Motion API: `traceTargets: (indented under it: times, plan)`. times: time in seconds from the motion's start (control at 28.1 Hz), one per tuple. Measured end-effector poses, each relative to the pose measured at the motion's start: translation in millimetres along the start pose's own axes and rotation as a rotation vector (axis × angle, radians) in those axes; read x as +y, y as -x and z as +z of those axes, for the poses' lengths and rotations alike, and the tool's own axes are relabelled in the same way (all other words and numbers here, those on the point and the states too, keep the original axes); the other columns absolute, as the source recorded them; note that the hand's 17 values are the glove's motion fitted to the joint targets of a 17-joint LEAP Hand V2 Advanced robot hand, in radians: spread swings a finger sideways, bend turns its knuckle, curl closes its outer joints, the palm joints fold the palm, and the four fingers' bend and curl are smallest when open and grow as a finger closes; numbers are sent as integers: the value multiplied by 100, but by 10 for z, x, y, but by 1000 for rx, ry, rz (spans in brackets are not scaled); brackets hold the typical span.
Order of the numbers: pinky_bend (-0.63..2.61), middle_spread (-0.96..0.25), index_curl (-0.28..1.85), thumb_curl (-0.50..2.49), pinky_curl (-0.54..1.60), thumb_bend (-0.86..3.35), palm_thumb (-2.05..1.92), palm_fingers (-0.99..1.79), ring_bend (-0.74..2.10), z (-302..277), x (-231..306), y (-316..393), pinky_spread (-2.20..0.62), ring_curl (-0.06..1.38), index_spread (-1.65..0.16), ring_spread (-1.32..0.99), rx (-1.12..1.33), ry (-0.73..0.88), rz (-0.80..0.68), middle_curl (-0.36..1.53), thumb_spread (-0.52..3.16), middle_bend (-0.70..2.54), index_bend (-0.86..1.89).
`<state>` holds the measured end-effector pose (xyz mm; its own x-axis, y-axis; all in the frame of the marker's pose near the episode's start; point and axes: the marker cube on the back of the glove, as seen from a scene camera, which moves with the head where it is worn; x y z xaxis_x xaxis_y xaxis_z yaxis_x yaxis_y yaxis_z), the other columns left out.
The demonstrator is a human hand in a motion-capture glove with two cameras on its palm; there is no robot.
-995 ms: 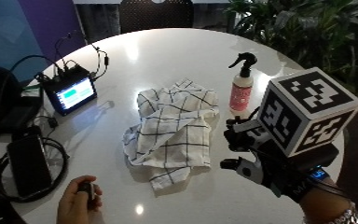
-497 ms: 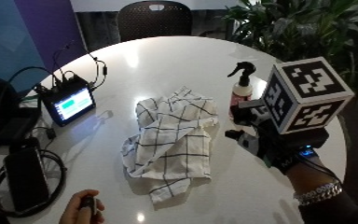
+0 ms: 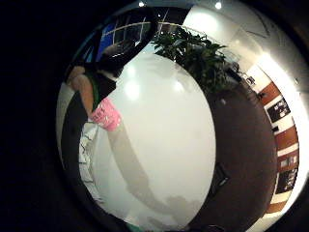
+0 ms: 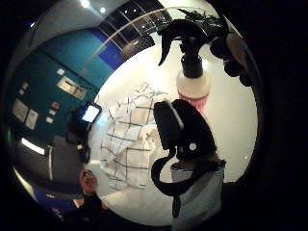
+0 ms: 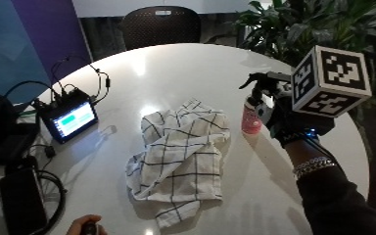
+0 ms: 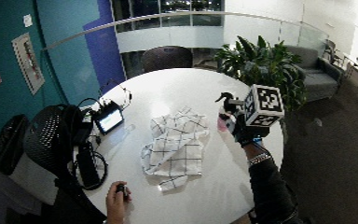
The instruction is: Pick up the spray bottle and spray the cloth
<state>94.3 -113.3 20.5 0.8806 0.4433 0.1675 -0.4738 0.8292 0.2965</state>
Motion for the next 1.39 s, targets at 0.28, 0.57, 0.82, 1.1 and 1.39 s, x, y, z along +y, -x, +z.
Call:
traceTargets:
  times: [0.28,0.57,0.82,1.1,1.39]
  plan:
    - [20,-12,25,26,31,8,64,93,52,236,-161,25,9,35,-29,-11,-246,3,116,36,119,32,11]
    - [15,-15,28,32,29,12,81,99,45,551,-149,144,8,35,-30,-13,-725,62,242,39,114,33,19]
    - [11,-18,35,40,26,11,92,106,40,752,-131,192,7,35,-30,-15,-950,89,201,41,96,34,25]
    - [14,-22,41,48,25,5,93,117,42,884,-56,241,4,38,-30,-17,-1021,76,90,46,80,44,26]
    - [13,-23,47,50,24,-8,69,124,50,849,-72,294,1,41,-29,-17,-1067,-1,78,52,86,52,31]
